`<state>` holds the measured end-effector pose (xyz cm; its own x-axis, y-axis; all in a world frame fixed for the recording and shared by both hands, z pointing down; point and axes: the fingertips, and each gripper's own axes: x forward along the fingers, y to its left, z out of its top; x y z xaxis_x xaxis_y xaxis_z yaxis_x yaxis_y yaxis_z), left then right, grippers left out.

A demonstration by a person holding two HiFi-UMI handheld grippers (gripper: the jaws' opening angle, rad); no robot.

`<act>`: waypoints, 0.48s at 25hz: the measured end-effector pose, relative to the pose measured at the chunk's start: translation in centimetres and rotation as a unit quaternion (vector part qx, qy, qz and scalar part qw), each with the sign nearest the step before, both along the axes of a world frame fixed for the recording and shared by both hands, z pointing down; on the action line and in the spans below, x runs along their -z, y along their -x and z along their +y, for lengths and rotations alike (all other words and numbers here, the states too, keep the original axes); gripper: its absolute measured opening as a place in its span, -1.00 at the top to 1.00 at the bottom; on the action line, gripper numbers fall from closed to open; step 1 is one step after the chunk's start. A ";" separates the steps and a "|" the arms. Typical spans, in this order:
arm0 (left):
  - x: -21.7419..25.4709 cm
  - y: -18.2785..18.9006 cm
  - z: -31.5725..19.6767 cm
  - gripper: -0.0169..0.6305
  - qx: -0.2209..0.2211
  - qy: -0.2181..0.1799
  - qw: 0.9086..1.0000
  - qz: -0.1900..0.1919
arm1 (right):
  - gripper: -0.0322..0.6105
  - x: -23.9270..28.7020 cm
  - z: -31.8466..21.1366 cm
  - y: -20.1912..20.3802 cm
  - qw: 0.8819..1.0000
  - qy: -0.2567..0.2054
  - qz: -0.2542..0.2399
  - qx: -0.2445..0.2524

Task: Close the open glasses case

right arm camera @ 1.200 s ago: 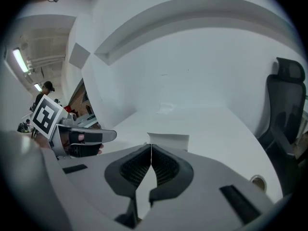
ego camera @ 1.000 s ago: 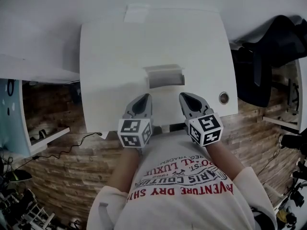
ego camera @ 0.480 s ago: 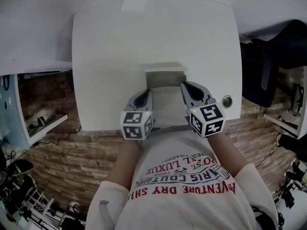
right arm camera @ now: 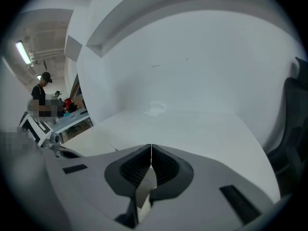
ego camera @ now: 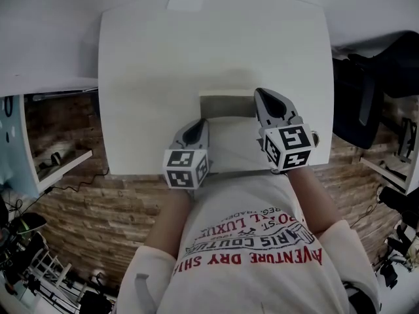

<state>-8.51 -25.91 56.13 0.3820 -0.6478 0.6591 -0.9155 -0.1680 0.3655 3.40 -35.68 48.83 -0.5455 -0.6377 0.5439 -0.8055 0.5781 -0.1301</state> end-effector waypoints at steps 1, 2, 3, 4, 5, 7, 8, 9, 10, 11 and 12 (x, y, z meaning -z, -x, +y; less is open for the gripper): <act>0.0 0.1 0.0 0.95 0.000 0.000 1.000 0.000 | 0.86 -0.2 -0.3 0.0 1.000 0.000 0.004 0.001; -0.1 0.1 0.0 0.95 0.000 0.001 1.000 0.001 | 0.86 -0.5 -0.5 0.1 1.000 0.003 0.006 0.001; -0.1 0.2 0.1 0.95 0.001 0.003 1.000 0.003 | 0.86 -0.9 -0.7 0.2 1.000 0.009 0.007 0.002; -0.2 0.2 0.1 0.95 0.001 0.005 1.000 0.005 | 0.86 -1.3 -0.7 0.3 1.000 0.016 0.008 0.002; -0.2 0.2 0.1 0.95 0.002 0.007 1.000 0.008 | 0.86 -1.6 -0.7 0.4 1.000 0.021 0.009 0.003; -0.2 0.4 0.0 0.95 0.002 0.006 1.000 0.014 | 0.86 -2.0 -0.7 0.7 1.000 0.026 0.009 0.002; -0.2 0.5 -0.1 0.95 0.002 0.005 1.000 0.016 | 0.86 -2.1 -0.6 0.9 1.000 0.027 0.009 0.000; -0.2 0.6 -0.1 0.95 0.001 0.003 1.000 0.017 | 0.86 -2.2 -0.5 1.0 1.000 0.026 0.008 -0.003; -0.3 0.6 -0.1 0.95 0.000 0.003 1.000 0.016 | 0.86 -2.2 -0.4 1.0 1.000 0.023 0.008 -0.008; -0.3 0.6 -0.1 0.95 -0.002 0.003 1.000 0.015 | 0.86 -2.2 -0.2 1.0 1.000 0.020 0.007 -0.013; -0.3 0.5 0.0 0.95 -0.005 0.003 1.000 0.012 | 0.86 -2.2 0.0 0.9 1.000 0.018 0.007 -0.018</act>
